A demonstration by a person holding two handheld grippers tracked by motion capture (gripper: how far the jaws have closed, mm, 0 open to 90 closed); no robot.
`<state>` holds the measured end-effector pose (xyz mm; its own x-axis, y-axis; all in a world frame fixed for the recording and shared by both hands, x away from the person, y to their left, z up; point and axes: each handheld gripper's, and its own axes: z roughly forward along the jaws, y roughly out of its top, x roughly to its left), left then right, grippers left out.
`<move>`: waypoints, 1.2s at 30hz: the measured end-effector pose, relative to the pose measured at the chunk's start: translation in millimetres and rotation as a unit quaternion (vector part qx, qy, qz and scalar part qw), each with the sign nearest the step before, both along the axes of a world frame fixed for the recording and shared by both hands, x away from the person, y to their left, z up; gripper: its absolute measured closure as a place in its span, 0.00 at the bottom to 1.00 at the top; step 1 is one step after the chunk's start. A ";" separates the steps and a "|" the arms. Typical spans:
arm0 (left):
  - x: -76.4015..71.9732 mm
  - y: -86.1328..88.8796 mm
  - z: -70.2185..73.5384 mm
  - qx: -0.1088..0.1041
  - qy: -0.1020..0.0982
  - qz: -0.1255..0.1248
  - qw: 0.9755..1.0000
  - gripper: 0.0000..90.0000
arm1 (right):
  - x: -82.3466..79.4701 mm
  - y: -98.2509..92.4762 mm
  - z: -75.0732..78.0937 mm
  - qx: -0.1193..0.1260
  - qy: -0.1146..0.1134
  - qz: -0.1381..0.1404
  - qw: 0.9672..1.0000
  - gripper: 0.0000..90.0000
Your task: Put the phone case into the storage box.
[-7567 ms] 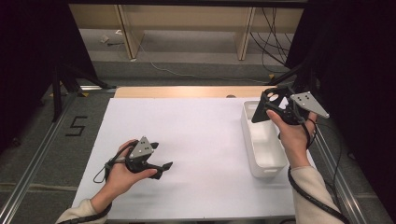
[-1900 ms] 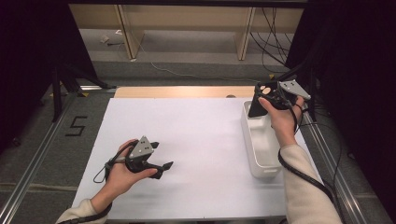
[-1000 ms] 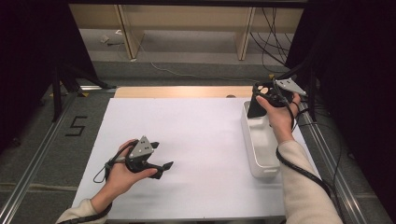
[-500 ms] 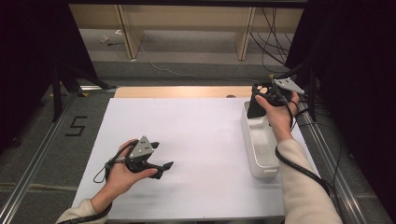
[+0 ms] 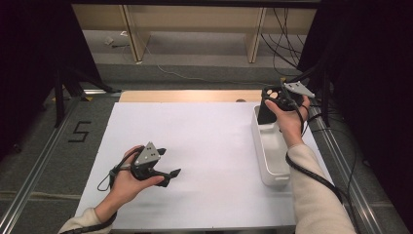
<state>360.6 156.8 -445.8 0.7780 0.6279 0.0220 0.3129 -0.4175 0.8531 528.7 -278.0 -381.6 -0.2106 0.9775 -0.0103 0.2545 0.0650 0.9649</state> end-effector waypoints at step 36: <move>0.1 -0.2 -0.5 -0.001 0.001 -0.001 1.000 0.14 | 12.2 2.6 -19.8 -0.005 0.036 -0.006 0.999 0.17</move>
<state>360.8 156.6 -446.2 0.7792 0.6264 0.0193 0.3143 -0.4172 0.8527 540.8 -275.4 -401.4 -0.2003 0.9797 -0.0052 0.3234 0.0712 0.9436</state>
